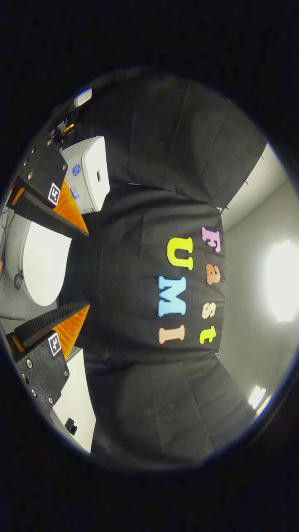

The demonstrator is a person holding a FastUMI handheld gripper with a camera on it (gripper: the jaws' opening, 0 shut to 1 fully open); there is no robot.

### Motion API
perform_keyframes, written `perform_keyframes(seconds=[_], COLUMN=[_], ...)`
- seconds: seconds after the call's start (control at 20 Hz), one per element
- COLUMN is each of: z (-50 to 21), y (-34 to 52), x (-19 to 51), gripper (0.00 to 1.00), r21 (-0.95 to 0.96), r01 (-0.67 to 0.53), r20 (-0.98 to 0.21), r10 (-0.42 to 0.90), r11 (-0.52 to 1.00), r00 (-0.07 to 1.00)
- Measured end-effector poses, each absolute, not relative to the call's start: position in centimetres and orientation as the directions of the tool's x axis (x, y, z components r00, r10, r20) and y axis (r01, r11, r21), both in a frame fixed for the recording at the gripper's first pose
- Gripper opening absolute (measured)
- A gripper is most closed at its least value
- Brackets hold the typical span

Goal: Open the toilet lid.

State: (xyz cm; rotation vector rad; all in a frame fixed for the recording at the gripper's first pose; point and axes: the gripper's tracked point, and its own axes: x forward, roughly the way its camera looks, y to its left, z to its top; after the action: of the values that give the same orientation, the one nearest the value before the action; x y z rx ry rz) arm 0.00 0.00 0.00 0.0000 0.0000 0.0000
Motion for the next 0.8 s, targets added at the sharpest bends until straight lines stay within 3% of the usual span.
perform_keyframes(seconds=[0.8], z=[-0.2], y=[-1.3], x=[0.0], gripper=[0.95], r21=[0.038], r01=[0.036], r20=[-0.001], r10=[-0.036], r11=[0.999], r00=[0.999])
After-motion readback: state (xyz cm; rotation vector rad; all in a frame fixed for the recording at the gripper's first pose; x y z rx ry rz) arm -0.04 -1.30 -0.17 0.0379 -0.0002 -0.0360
